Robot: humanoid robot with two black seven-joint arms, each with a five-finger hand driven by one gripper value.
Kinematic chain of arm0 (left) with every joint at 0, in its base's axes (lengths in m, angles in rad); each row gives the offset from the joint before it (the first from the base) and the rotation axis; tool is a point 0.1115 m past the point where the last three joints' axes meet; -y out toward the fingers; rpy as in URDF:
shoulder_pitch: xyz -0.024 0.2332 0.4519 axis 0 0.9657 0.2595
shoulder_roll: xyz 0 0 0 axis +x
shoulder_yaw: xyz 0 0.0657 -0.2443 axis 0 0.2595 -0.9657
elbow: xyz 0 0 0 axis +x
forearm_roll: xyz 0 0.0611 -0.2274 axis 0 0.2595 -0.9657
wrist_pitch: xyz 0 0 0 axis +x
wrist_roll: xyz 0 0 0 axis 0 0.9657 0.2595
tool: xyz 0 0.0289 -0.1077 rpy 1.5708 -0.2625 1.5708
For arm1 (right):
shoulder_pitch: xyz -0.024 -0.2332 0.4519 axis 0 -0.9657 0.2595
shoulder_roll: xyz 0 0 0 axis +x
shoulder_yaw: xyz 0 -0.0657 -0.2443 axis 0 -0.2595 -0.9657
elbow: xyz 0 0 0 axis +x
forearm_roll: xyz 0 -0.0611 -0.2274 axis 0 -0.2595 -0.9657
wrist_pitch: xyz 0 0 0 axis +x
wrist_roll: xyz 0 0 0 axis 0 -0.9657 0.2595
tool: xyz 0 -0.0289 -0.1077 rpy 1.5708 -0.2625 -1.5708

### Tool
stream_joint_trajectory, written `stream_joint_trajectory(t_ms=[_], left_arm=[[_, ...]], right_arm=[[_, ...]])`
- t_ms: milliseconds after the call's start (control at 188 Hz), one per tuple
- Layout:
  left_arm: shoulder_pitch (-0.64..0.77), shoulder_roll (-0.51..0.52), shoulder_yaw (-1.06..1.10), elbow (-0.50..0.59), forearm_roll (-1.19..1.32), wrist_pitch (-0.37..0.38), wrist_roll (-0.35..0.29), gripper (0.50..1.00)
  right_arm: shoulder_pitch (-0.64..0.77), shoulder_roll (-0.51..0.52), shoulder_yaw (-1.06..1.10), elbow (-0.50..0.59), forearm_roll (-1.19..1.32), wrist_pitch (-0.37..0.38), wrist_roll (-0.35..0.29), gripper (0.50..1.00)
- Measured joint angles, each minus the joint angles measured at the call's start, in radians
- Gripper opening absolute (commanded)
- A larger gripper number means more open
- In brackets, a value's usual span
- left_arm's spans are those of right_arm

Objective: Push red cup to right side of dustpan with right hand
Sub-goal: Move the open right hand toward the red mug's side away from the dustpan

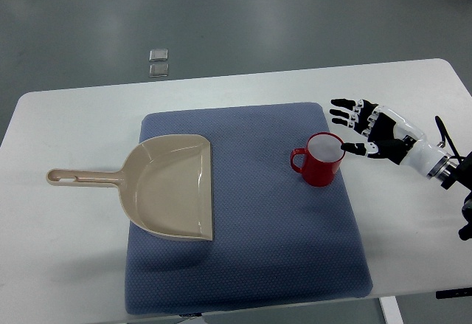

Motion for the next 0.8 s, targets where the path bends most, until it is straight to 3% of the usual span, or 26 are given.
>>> stream_joint_trajectory(t_ms=[803], left_arm=[[0.0, 0.0, 0.0, 0.0, 0.0, 0.0, 0.0, 1.0]], right_arm=[[0.004, 0.032, -0.005, -0.028, -0.079, -0.04, 0.002, 0.934]])
